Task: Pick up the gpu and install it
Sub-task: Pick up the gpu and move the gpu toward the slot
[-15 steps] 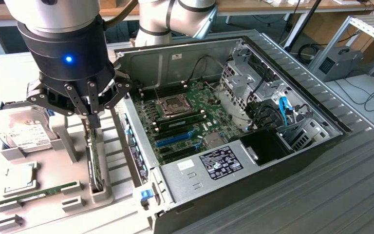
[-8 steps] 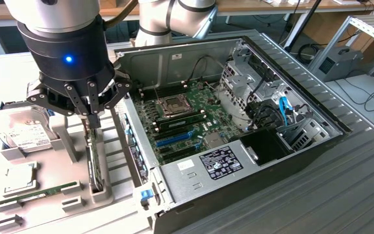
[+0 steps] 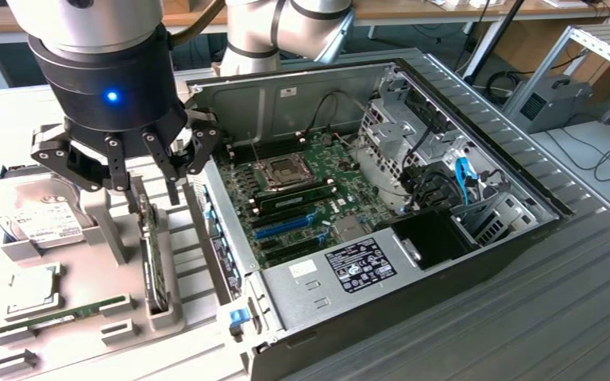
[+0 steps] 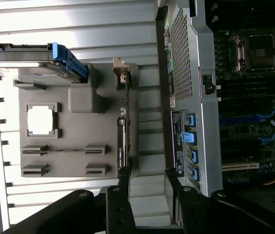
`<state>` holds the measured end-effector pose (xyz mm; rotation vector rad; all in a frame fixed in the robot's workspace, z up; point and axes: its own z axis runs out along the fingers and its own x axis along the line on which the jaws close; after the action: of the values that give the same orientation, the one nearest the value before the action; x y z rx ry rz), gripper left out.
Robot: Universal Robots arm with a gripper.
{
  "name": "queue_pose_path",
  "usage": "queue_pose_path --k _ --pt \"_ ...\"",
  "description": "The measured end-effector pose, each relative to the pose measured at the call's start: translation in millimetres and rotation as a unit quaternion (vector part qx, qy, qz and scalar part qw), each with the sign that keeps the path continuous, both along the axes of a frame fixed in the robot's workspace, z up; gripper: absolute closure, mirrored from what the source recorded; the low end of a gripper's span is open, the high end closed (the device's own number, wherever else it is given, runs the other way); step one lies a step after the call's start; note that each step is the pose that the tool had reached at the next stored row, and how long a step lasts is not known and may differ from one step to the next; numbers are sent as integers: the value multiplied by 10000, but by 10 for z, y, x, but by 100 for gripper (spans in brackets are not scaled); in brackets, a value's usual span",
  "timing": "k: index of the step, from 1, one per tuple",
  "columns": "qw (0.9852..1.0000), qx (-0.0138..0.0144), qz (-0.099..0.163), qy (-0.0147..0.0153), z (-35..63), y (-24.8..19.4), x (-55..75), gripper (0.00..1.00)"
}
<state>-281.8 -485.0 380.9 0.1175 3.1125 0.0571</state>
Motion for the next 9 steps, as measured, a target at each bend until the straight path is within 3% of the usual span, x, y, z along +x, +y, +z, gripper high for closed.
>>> queue_pose_path --k 9 --pt "10000 0 0 0 -8 0 -5 58"
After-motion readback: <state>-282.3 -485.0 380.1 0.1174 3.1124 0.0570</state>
